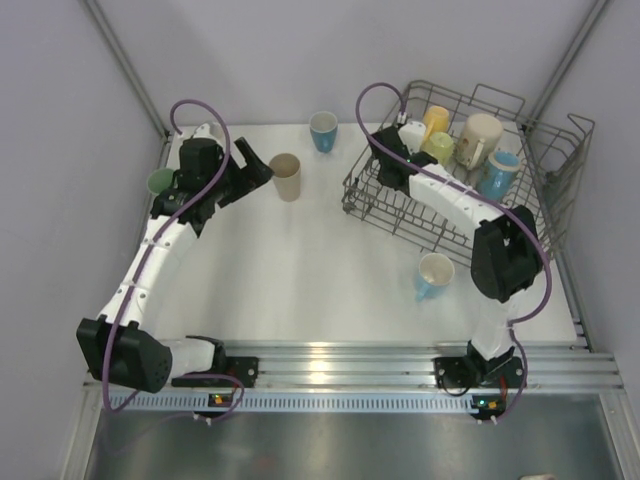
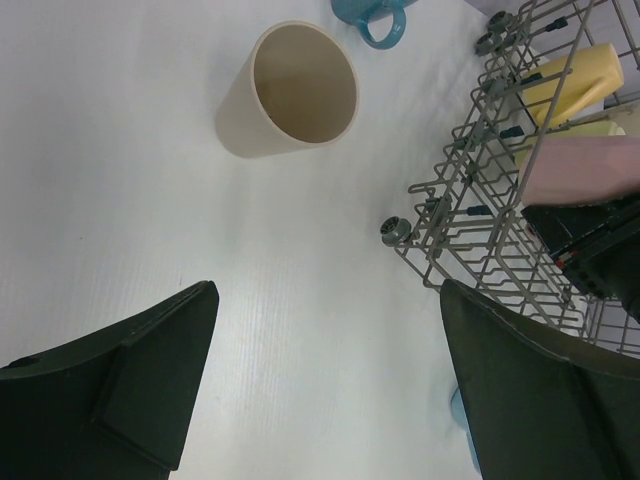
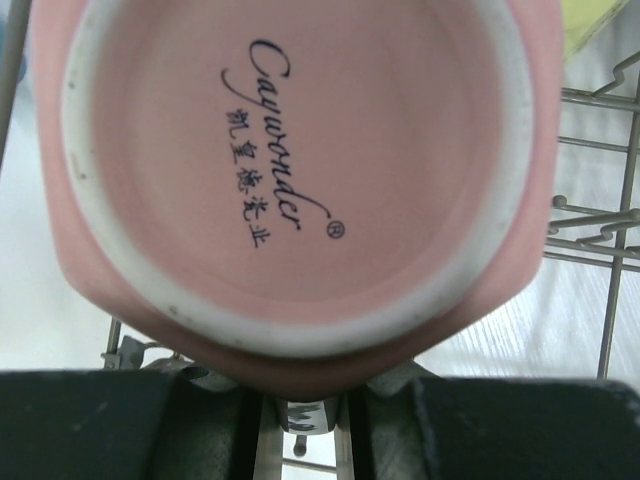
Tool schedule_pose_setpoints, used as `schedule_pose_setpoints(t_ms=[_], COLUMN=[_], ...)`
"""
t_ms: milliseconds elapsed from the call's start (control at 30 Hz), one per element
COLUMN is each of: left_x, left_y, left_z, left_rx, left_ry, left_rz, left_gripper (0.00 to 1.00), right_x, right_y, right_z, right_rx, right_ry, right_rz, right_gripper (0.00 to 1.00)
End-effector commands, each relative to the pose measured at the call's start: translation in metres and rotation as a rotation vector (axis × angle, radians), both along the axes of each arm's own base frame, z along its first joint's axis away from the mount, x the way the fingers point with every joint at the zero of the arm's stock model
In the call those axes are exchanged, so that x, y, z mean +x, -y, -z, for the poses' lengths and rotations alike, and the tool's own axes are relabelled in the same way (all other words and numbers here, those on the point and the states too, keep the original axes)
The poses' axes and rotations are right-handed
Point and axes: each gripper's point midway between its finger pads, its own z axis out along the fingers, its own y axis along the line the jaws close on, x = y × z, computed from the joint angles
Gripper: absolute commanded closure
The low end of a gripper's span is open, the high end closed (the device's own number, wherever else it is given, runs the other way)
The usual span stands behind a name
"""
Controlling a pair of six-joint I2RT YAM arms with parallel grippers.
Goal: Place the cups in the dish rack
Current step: Place the cup upside down on the dish rack
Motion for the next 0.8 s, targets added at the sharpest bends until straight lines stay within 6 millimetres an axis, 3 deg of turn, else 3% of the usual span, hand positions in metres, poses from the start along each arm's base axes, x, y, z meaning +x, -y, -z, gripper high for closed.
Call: schedule_pose_setpoints(t_ms=[0,400,767], left_x=[-0.007,-0.007,-0.009], left_y=[-0.002,-0.004,-0.004], left_z=[-0.01,-0.005,-0.008], left_rx=[-0.008,-0.021,-0.034], left_ry=[0.029,0.015,0.017], left_rz=[0.005,0.004,0.002], left_gripper=[0.02,0.02,0.02], right_x=[0.027,0.035,0.033], right_y=[-0.015,-0.017,-0.019], right_z=[-0.052,-0.039,-0.038], right_rx=[0.06,0.052,0.07], right_ry=[0.176,0.154,0.138], right_rz=[0.036,0.059,0.058], right_gripper=[1.0,1.0,0.78])
